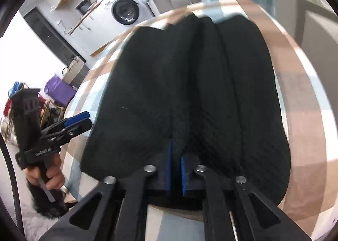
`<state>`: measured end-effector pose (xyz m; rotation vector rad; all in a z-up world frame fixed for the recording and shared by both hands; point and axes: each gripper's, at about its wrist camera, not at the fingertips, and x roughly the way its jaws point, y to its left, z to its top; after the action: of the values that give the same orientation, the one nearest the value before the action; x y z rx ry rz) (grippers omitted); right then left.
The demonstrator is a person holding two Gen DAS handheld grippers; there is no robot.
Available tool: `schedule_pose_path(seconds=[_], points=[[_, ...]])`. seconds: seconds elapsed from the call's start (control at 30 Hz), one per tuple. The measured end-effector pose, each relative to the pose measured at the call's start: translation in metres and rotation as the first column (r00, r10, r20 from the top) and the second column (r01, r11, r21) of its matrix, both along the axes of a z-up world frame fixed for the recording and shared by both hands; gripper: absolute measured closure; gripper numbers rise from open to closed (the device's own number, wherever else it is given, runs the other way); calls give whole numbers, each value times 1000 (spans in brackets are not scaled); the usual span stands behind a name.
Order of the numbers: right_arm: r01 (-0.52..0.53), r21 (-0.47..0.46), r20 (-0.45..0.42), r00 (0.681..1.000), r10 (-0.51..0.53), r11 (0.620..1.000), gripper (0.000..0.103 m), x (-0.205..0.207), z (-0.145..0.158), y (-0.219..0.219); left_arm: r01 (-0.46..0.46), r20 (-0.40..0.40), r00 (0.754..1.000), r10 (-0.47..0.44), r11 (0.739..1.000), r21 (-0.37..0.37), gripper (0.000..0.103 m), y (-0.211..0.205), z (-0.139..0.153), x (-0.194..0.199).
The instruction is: Fold small clothes
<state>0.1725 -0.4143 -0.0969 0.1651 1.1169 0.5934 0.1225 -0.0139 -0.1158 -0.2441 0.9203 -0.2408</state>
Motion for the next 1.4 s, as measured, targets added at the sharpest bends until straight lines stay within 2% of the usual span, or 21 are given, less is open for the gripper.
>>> schedule_pose_path(seconds=[0.07, 0.13, 0.23, 0.37, 0.4, 0.43, 0.5, 0.53, 0.57, 0.63, 0.7, 0.77, 0.8, 0.9, 0.97, 1.03, 1.13, 1.2, 1.23, 1.33, 1.4], points=[[15, 26, 17, 1000, -16, 1000, 75, 3, 7, -5, -3, -1, 1000, 3, 1000, -6, 38, 1, -1, -1], [28, 46, 42, 999, -30, 999, 71, 13, 13, -6, -5, -2, 1000, 5, 1000, -6, 38, 1, -1, -1], [89, 70, 29, 995, -91, 994, 71, 45, 10, 0, -12, 2, 1000, 12, 1000, -4, 39, 2, 0, 0], [117, 56, -12, 993, -116, 992, 73, 88, -3, 22, -26, 13, 1000, 26, 1000, 4, 38, 5, 4, -2], [122, 38, -10, 992, -122, 992, 78, 96, -3, 28, -33, 16, 999, 33, 999, 9, 38, 6, 5, -3], [121, 19, 2, 993, -121, 993, 94, 103, -2, 33, -38, 20, 999, 37, 999, 14, 38, 8, 6, -4], [99, 32, 72, 992, -101, 995, 94, 102, 20, 40, -44, 26, 999, 44, 999, 14, 38, 10, 9, -5], [86, 27, 142, 986, -89, 996, 94, 95, 39, 40, -47, 25, 999, 46, 999, 12, 38, 12, 9, -5], [92, -2, 164, 982, -90, 996, 94, 90, 47, 38, -48, 24, 999, 48, 999, 10, 38, 12, 8, -5], [125, -61, 160, 981, -114, 990, 94, 97, 42, 35, -49, 19, 999, 49, 999, 8, 38, 13, 7, -3], [154, -124, 112, 984, -140, 980, 94, 109, 22, 31, -47, 15, 999, 47, 999, 10, 38, 13, 6, -2], [157, -150, 87, 985, -145, 976, 84, 115, 9, 29, -48, 10, 999, 48, 999, 16, 38, 12, 5, -2], [162, -148, 76, 985, -152, 976, 82, 114, 8, 27, -47, 10, 999, 47, 999, 14, 38, 12, 5, -3], [139, -59, 43, 990, -136, 989, 70, 100, 10, 11, -43, 11, 999, 43, 999, 1, 38, 10, 4, -3], [93, 24, 22, 995, -93, 995, 68, 75, 11, -4, -34, 7, 999, 34, 999, -2, 38, 7, 3, -1], [62, 63, 0, 998, -62, 996, 68, 49, 6, -11, -19, 6, 1000, 19, 1000, -2, 38, 2, 2, 0], [19, 68, 2, 1000, -20, 997, 68, 15, 0, -14, 4, 0, 1000, -4, 1000, -5, 38, -6, -1, 4], [5, 48, 43, 999, -7, 999, 82, 5, -2, -11, 18, -3, 1000, -18, 1000, -6, 38, -10, -2, 5], [7, 30, 58, 998, -8, 1000, 96, 1, -1, -10, 23, -3, 1000, -23, 1000, -3, 38, -12, -2, 5], [3, 125, 150, 988, -22, 992, 98, -11, 27, -16, 38, -1, 999, -38, 999, 10, 38, -16, 0, 2], [17, 166, 111, 993, -35, 986, 98, -9, 22, -24, 46, -6, 999, -46, 999, 8, 38, -16, 0, 0]])
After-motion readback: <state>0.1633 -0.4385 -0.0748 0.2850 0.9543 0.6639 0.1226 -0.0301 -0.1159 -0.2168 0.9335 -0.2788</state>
